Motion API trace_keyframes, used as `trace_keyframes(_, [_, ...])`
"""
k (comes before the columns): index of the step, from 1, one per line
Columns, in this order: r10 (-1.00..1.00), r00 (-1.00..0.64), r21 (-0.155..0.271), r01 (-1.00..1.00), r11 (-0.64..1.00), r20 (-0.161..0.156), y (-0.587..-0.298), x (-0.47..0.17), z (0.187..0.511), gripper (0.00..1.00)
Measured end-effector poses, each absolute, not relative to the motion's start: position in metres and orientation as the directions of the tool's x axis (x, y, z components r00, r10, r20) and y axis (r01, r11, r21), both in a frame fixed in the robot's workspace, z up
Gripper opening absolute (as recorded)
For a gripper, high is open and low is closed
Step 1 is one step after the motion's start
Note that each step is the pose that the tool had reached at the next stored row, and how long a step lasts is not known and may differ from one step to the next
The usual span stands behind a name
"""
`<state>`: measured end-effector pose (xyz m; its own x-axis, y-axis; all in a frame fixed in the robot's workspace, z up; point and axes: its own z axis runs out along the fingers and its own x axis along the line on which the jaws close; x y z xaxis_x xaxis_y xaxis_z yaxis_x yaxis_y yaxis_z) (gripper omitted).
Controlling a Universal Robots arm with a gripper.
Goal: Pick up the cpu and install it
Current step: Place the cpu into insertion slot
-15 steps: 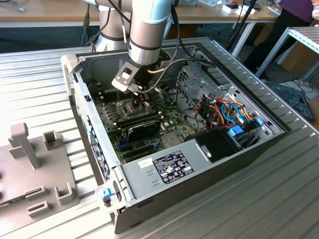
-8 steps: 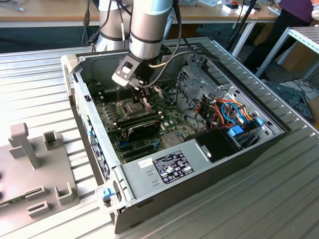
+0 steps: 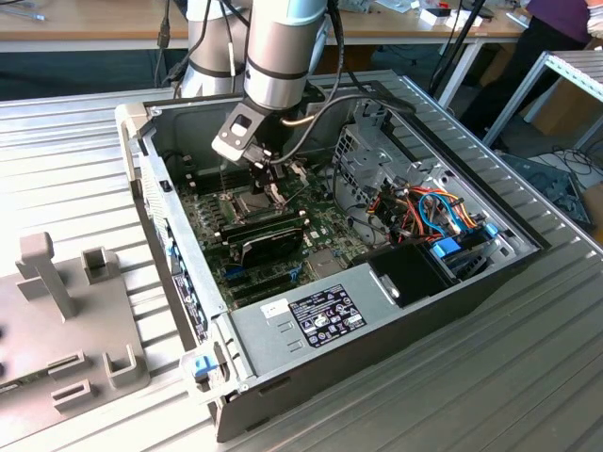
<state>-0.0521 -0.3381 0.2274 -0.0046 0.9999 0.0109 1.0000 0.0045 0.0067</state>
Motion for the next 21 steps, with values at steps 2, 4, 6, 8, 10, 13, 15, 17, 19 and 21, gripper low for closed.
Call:
trace_keyframes(2, [1.000, -0.004, 0.007, 1.000, 0.004, 0.009, -0.338, -0.052, 0.227, 0.11])
trace_keyframes(4, [1.000, -0.004, 0.007, 1.000, 0.004, 0.009, -0.338, -0.052, 0.227, 0.11])
trace_keyframes(6, [1.000, -0.004, 0.007, 1.000, 0.004, 0.003, -0.338, -0.052, 0.228, 0.11])
trace_keyframes(8, [1.000, -0.004, 0.007, 1.000, 0.004, -0.008, -0.338, -0.052, 0.231, 0.11])
trace_keyframes(10, [1.000, -0.005, 0.007, 1.000, 0.005, -0.014, -0.338, -0.052, 0.233, 0.11])
trace_keyframes(13, [1.000, -0.004, 0.007, 1.000, 0.005, -0.019, -0.338, -0.052, 0.237, 0.11])
trace_keyframes(15, [1.000, -0.005, 0.006, 1.000, 0.005, -0.021, -0.338, -0.052, 0.240, 0.11])
trace_keyframes(17, [1.000, -0.004, 0.007, 1.000, 0.005, -0.025, -0.338, -0.052, 0.242, 0.11])
trace_keyframes(19, [1.000, -0.004, 0.006, 1.000, 0.005, -0.027, -0.338, -0.052, 0.245, 0.11])
trace_keyframes(21, [1.000, -0.005, 0.007, 1.000, 0.005, -0.028, -0.338, -0.052, 0.247, 0.11])
